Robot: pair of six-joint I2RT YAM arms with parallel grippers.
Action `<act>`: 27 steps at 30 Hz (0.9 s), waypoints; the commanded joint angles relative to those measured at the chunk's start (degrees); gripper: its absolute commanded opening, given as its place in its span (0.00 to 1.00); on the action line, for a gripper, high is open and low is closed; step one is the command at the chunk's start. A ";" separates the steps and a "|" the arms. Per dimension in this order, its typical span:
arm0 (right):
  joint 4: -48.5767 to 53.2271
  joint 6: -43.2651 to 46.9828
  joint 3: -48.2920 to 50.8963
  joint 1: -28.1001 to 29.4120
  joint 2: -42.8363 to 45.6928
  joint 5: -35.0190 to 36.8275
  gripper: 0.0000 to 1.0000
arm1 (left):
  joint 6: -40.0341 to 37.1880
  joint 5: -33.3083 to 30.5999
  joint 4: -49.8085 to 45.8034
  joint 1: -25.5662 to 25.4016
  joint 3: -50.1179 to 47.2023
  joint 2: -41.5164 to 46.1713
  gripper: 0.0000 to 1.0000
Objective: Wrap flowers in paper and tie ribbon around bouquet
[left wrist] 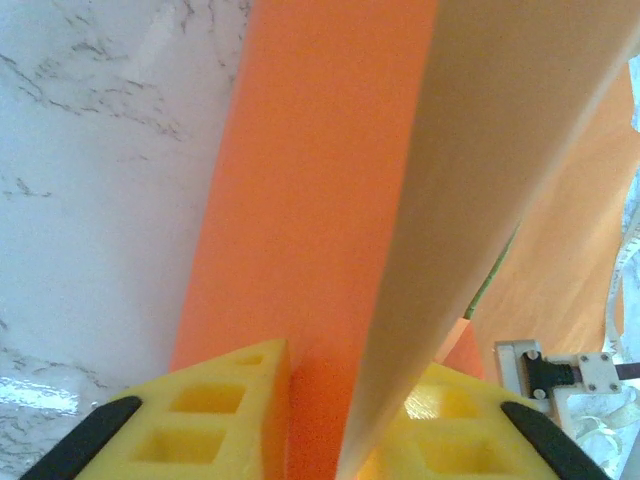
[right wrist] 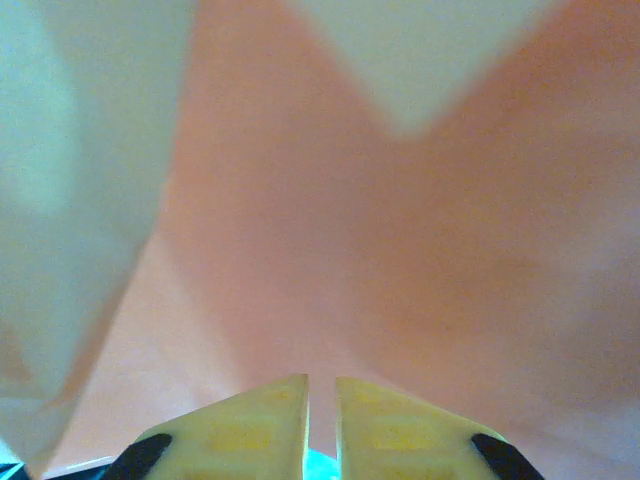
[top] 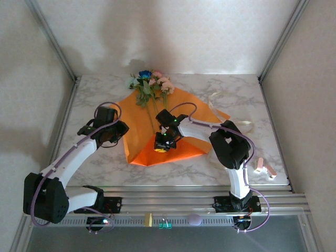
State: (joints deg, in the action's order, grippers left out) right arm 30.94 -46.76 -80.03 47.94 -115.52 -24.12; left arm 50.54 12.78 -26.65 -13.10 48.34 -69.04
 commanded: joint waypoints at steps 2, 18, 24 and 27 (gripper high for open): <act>-0.59 -0.86 -1.97 2.56 -2.10 -2.40 0.15 | -0.42 0.28 -1.14 -0.37 2.00 1.62 0.23; -6.04 -5.56 5.08 3.74 -7.68 -3.18 0.04 | -0.50 14.23 9.43 -7.99 10.19 -6.20 0.23; -11.93 -5.44 9.34 2.59 -2.36 -4.24 0.13 | 1.53 14.24 14.91 -12.25 9.41 -10.49 0.20; -13.82 -5.40 11.15 1.87 2.00 -3.88 0.21 | 1.80 13.47 16.27 -12.52 9.97 -12.02 0.18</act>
State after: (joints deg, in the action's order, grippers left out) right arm 16.14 -52.03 -71.77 50.87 -116.42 -31.03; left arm 51.62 25.85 -14.22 -25.43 57.60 -80.20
